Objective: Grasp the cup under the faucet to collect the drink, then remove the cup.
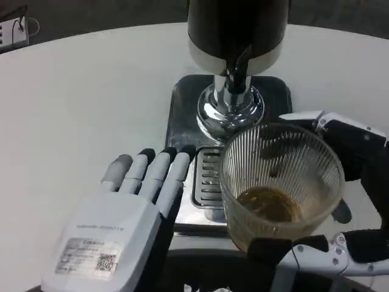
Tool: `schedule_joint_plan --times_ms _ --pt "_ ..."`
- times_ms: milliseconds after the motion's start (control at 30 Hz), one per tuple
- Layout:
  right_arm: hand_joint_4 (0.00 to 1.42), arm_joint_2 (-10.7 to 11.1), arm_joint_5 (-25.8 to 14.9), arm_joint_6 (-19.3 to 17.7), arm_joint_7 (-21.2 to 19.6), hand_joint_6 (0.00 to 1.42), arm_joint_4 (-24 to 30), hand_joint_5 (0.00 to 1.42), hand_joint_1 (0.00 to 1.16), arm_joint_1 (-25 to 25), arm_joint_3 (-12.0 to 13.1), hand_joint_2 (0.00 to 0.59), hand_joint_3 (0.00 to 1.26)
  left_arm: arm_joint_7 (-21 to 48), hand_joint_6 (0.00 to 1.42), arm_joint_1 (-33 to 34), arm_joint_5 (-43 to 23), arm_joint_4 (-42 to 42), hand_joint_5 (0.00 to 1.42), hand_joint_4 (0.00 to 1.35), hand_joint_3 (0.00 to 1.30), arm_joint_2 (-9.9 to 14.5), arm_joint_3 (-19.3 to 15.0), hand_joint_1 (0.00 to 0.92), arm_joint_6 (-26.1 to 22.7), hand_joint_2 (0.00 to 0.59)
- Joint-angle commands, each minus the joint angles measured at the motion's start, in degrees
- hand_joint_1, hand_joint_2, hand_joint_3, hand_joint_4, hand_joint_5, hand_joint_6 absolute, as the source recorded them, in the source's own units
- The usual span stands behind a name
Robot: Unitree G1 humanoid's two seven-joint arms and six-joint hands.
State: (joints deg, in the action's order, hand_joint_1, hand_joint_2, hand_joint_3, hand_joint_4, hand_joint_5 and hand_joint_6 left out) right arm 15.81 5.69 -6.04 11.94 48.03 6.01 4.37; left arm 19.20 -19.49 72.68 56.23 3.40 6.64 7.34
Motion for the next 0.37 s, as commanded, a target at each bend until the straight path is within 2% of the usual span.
schedule_joint_plan --times_ms 33,367 --pt "0.99 -0.55 -1.23 -0.47 -0.29 1.42 2.16 1.18 1.16 0.13 0.42 0.084 0.87 -0.77 0.0 -0.48 0.62 0.98 0.0 0.0 0.0 -0.4 0.25 0.0 0.61 0.0" --pt "0.99 -0.5 -1.65 -0.57 -0.2 1.42 1.98 1.18 1.16 0.3 0.51 0.084 0.87 -0.85 0.0 -0.66 1.35 0.96 0.0 0.0 0.0 -1.24 0.81 0.0 0.85 0.0"
